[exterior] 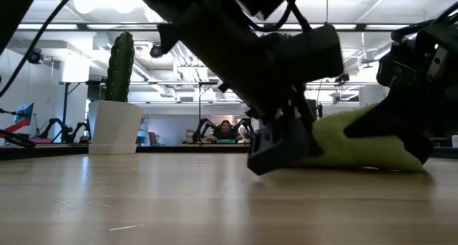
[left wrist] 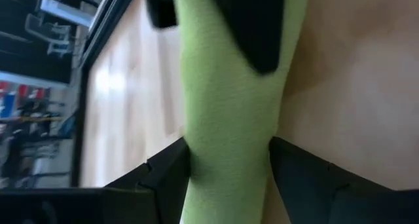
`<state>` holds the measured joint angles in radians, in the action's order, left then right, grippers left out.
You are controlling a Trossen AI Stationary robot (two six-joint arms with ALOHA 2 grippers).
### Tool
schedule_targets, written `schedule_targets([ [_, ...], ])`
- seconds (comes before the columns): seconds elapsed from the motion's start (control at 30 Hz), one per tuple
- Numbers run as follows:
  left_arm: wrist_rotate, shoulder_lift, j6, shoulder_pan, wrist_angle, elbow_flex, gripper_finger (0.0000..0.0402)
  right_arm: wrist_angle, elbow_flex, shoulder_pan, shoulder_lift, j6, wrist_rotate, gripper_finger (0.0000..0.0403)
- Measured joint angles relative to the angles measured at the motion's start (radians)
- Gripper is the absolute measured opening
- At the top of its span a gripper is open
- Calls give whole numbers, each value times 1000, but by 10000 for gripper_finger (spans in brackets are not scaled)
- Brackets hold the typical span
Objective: Roll microfiber towels into tight, uniform cylinder then place into a basket
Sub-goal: Roll the green microfiber cloth
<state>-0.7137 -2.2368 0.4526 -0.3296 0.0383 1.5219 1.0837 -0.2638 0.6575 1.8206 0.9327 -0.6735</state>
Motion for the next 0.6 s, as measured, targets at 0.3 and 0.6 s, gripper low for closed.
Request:
schedule_targets([
  [0.3, 75, -42, 26, 3, -94, 6, 185, 2, -5, 1, 1, -39, 30, 11],
  [0.6, 92, -44, 43, -10, -82, 7, 27, -6, 2, 5, 2, -168, 103, 69],
])
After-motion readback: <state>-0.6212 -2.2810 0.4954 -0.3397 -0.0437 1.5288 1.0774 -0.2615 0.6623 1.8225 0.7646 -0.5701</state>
